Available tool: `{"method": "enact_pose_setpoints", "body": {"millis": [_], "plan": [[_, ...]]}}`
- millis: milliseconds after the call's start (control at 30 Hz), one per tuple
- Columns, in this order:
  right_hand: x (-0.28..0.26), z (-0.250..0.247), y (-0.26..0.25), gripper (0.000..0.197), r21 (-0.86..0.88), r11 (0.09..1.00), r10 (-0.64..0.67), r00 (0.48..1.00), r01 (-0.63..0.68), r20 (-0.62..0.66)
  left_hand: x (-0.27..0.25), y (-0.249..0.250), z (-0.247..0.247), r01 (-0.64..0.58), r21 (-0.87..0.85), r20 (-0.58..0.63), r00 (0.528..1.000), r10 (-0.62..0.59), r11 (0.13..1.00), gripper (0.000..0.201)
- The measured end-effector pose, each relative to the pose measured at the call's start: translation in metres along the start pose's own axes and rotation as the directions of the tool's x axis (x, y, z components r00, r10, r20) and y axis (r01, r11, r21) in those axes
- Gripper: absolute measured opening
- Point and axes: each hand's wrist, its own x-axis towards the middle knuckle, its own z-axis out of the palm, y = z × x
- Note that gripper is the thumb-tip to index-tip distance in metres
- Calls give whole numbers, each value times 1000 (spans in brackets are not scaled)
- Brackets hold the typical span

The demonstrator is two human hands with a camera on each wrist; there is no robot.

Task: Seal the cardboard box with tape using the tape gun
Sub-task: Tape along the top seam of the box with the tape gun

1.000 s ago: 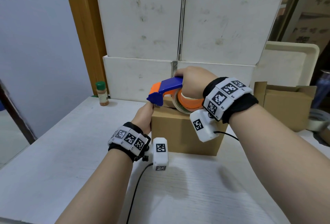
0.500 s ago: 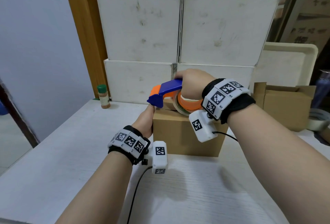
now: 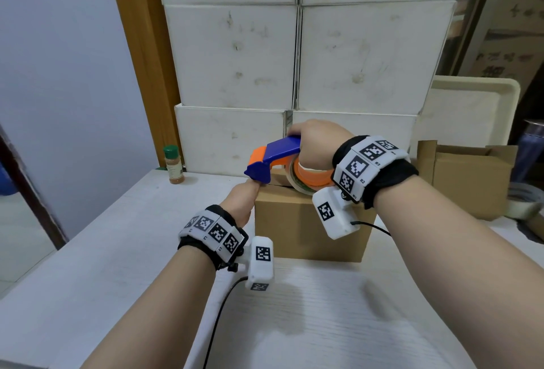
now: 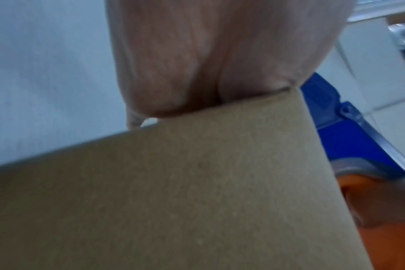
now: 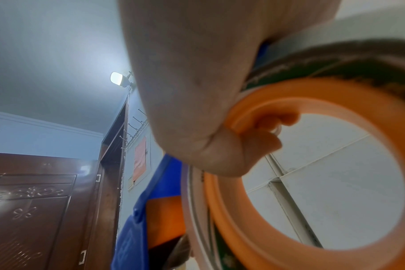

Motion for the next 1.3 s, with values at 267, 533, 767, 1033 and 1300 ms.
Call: {"method": "enact_pose_setpoints", "body": {"millis": [267,533,767,1033,1300], "plan": [[-3,-1,1,41,11,1000,9,1000,-9,-13,-2,1,1,40,-127,46,998,-34,991,16],[-4,-6,0,39,-15,1000,-1,999,1,38,13,2,0,28,113,-27,999,-25,993,16],[-17,-15,9,42,-2,1000,18,998,-18,57,10,7,0,7,203,31,999,-13,979,20],[-27,-20,16,41,-22,998,52,996,-50,69,7,9,3,-75,263,69,996,59,962,19],[-30,-19,19,44,-26,998,63,997,-62,49,7,11,6,-52,293,48,998,39,955,32]]}}
